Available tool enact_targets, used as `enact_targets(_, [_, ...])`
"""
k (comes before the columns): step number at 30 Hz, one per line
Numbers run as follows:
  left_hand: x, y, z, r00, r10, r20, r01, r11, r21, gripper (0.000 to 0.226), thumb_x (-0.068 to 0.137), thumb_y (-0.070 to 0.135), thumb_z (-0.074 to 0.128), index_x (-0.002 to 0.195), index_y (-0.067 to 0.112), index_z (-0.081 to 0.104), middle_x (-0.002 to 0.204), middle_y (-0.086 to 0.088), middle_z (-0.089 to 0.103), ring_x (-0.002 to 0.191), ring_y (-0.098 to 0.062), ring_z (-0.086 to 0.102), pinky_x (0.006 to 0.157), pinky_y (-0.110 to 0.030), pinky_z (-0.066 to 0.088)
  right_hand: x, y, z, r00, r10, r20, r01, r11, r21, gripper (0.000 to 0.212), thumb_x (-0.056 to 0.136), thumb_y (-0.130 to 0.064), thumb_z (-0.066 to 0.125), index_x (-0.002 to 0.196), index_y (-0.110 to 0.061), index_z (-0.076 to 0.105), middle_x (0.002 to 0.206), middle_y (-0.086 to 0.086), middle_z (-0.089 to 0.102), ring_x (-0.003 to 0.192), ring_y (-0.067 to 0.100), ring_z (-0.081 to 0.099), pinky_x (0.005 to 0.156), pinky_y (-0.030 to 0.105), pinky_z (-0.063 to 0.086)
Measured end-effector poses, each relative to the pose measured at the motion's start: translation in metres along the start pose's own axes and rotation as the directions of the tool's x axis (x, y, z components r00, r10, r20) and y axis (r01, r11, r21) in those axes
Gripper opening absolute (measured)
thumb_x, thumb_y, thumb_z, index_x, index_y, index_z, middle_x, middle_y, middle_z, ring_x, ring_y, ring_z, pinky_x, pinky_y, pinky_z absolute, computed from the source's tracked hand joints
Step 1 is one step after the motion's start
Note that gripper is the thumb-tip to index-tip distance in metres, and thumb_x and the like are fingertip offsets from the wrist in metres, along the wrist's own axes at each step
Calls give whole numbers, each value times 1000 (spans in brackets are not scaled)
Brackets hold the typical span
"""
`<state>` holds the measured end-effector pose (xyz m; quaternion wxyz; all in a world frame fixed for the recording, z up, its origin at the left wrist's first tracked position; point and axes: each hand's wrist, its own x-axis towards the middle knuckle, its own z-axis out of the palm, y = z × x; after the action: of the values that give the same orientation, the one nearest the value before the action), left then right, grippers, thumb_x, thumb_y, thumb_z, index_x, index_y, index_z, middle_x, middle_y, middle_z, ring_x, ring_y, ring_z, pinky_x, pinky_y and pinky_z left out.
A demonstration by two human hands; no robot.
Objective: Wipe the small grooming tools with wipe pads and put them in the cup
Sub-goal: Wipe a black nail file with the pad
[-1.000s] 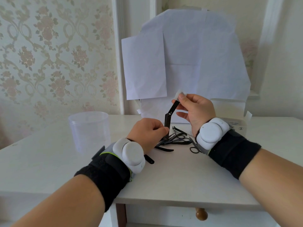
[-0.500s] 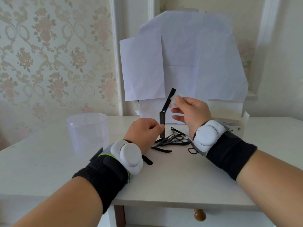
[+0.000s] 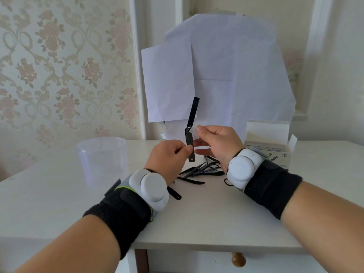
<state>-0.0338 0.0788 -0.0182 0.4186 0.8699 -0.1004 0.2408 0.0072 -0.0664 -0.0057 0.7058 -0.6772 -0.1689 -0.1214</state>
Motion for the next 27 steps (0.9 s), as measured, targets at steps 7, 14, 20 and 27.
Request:
enact_targets(7, [1, 0, -1, 1000, -10, -20, 10, 1000, -10, 35, 95, 33, 54, 64, 18, 58, 45, 8, 35, 45, -10, 35, 51, -23, 34, 2, -2, -3, 997, -19, -81, 21, 1000, 20, 27, 98, -20, 59, 76, -12, 73, 81, 6, 77, 76, 21, 71, 73, 38, 62])
enact_targets(14, [1, -3, 1, 999, 32, 6, -32, 999, -23, 32, 95, 29, 55, 69, 12, 63, 50, 7, 36, 47, -10, 34, 51, -24, 32, -5, 0, 3, 983, 68, 169, -80, 995, 63, 22, 96, -21, 61, 96, -2, 73, 87, 11, 76, 77, 23, 74, 65, 33, 59])
enact_targets(20, [0, -5, 2, 995, 87, 54, -89, 996, 24, 29, 95, 27, 56, 69, 16, 62, 49, 10, 37, 48, -7, 35, 49, -16, 31, -7, -5, 3, 975, 122, 187, -149, 979, 138, 16, 92, -14, 65, 97, 1, 70, 82, 13, 72, 66, 21, 70, 56, 29, 56])
enact_targets(27, [-2, -2, 2, 995, 95, 35, -98, 990, 98, 30, 94, 30, 56, 64, 29, 59, 50, 10, 43, 49, -7, 40, 48, -15, 31, -9, -7, 2, 989, 48, 141, -47, 999, -5, 17, 89, -14, 70, 94, 2, 71, 81, 12, 74, 69, 21, 71, 66, 31, 61])
